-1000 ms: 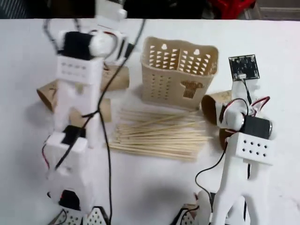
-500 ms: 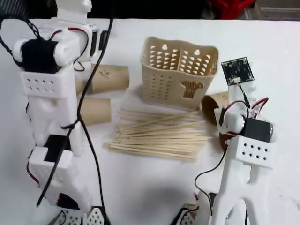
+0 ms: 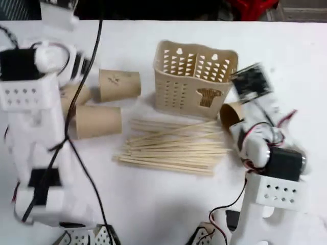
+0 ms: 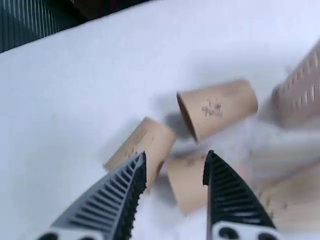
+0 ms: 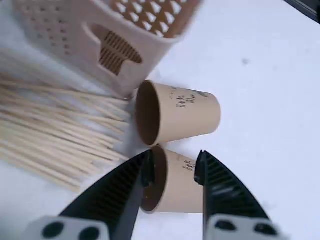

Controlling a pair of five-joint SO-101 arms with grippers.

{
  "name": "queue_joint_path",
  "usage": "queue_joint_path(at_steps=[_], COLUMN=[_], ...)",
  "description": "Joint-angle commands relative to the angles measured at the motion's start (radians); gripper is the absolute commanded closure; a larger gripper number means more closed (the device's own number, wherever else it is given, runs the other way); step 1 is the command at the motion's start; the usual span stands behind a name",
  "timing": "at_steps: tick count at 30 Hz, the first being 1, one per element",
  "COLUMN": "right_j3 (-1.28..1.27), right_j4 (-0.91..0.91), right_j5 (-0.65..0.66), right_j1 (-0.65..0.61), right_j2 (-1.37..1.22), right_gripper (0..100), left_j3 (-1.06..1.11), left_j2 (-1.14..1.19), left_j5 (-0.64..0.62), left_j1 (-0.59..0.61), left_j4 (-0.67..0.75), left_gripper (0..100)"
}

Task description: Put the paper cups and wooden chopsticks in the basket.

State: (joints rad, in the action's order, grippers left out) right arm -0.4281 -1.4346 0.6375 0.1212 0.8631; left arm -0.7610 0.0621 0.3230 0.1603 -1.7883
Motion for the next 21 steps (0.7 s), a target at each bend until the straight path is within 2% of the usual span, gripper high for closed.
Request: queue_joint_path(at_steps=[1, 3, 6, 10, 16, 21], right_j3=[-0.012, -0.066, -0.150, -0.222, -0.235, -0.235], right_j4=[-0.036, -0.031, 0.027, 0.165, 0.392, 0.519], right_j5=[0.077, 0.077, 0.077, 0.084, 0.170, 0.241], right_j1=[-0.194, -0.303, -0.475, -0.613, -0.668, -0.668], right_j2=[-0.019, -0.047, -0.124, -0.286, -0.576, -0.746], right_gripper=[85.0, 85.0, 85.0, 85.1, 85.1, 85.0], left_j3=[0.456, 0.687, 1.037, 1.436, 1.834, 1.989], left_j2=[-0.317, -0.418, -0.545, -0.657, -0.687, -0.687], left_j5=[0.164, 0.210, 0.218, 0.216, 0.216, 0.224], left_j1=[0.024, 0.025, 0.047, 0.062, 0.062, 0.122], left_j4=[0.034, 0.114, 0.322, 0.611, 0.973, 1.181], left_gripper=[80, 80, 80, 80, 80, 80])
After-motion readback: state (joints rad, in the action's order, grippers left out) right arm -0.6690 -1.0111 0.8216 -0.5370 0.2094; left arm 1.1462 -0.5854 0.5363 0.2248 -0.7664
